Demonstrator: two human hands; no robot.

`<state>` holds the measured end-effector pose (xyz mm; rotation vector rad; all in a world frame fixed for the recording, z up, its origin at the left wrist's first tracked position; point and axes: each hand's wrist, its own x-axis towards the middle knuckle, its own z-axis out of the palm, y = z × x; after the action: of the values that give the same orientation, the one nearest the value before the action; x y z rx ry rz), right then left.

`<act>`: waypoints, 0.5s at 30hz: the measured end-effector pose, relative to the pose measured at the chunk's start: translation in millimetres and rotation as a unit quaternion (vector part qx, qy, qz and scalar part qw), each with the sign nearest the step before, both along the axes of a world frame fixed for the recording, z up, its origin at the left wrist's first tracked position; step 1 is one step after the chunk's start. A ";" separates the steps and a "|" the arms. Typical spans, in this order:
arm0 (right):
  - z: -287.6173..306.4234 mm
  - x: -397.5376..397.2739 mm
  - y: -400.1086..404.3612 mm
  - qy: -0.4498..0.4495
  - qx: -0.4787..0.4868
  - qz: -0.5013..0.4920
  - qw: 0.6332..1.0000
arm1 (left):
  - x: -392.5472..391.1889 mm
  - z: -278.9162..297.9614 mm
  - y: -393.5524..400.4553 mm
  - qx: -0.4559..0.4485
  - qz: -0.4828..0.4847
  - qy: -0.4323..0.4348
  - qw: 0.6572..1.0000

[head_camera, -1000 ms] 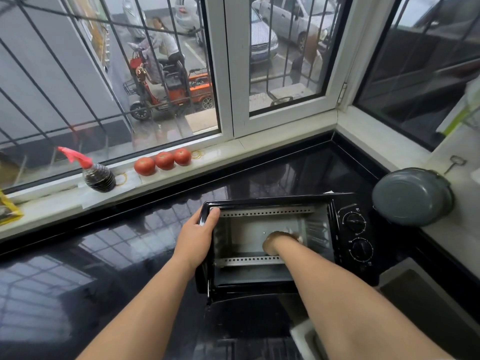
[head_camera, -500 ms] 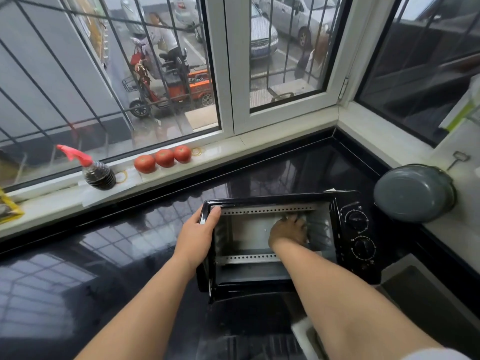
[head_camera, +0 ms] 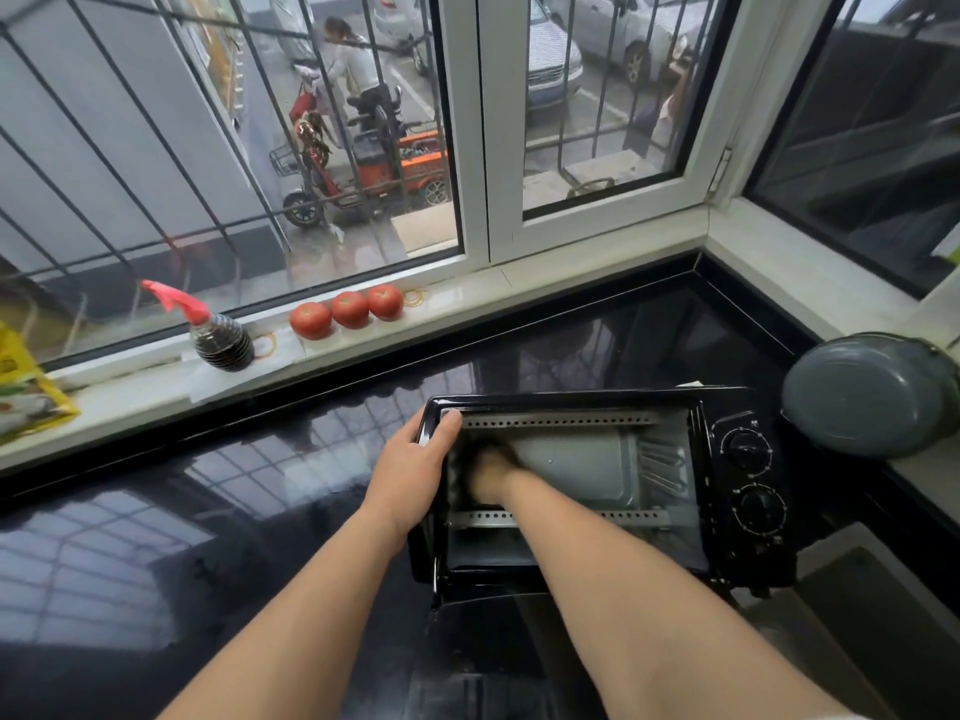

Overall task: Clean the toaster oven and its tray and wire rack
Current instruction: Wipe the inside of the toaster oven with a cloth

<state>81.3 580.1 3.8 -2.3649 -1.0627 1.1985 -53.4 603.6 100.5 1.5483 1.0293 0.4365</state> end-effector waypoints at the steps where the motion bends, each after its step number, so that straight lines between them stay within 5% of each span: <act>1: -0.1 -2.3 2.1 0.019 0.006 -0.009 1.000 | -0.5 -0.7 0.4 0.002 0.001 0.000 1.000; 7: 4.8 26.4 -20.8 -0.114 -0.046 -0.001 0.992 | 1.4 -1.3 3.0 0.003 0.004 0.017 1.000; 15: 2.6 77.5 -56.8 -0.232 -0.180 -0.144 0.945 | 1.5 4.9 1.4 0.007 0.008 0.029 1.000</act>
<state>158.8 523.3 6.3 -3.0590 -0.6081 0.7980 -51.8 605.0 105.4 1.5750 1.0858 0.4118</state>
